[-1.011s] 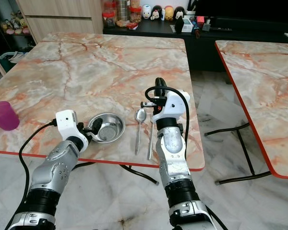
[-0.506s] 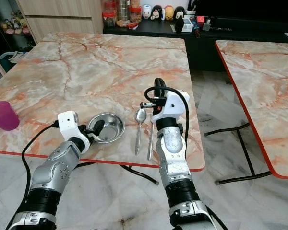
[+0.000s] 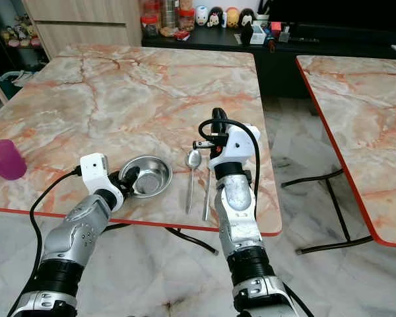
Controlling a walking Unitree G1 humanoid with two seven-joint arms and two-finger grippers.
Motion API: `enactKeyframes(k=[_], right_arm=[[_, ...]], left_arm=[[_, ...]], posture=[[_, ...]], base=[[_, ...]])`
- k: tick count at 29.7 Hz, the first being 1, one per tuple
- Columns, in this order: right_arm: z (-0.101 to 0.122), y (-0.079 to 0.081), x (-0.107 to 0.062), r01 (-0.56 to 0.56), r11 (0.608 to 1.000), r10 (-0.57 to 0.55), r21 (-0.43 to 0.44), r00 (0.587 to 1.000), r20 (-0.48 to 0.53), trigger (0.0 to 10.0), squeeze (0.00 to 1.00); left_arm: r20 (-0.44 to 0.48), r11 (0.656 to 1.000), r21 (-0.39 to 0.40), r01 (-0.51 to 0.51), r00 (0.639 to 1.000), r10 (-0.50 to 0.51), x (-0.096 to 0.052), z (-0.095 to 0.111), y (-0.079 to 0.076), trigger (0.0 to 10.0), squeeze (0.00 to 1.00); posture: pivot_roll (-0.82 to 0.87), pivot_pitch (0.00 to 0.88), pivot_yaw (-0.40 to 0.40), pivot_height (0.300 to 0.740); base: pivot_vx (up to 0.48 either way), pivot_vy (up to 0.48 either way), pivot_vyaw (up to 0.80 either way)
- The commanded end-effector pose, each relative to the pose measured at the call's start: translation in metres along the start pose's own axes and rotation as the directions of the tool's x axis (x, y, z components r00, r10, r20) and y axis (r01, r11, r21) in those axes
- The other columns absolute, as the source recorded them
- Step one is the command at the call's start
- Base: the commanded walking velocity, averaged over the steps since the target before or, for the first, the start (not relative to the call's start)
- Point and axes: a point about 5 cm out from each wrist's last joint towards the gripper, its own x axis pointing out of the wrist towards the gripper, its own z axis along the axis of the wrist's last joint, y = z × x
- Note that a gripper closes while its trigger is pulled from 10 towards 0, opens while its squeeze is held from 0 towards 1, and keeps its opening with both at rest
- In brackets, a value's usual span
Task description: Setting the table
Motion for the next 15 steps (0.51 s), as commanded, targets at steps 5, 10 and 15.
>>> enactKeyframes(k=[5,10,15], right_arm=[[0.0007,0.0019,0.0033,-0.012,1.000,0.012,0.006,1.000,-0.005,10.0,0.00],[0.0006,0.0020,0.0036,-0.013,1.000,0.014,0.006,1.000,-0.006,10.0,0.00],[0.0006,0.0022,0.0036,-0.015,1.000,0.015,0.007,1.000,-0.007,10.0,0.00]], left_arm=[[0.005,0.999,0.047,-0.002,1.000,0.001,0.0020,0.0028,-0.0015,0.0,0.00],[0.006,0.998,0.057,-0.003,1.000,0.003,0.0018,0.0026,-0.0012,0.0,0.00],[0.011,0.998,0.060,-0.005,1.000,0.005,0.0017,0.0033,-0.0011,0.0,0.00]], posture=[[0.05,0.093,-0.020,0.740],[0.05,0.095,-0.020,0.740],[0.05,0.095,-0.020,0.740]], base=[[0.000,0.000,0.00],[0.000,0.000,0.00],[0.000,0.000,0.00]])
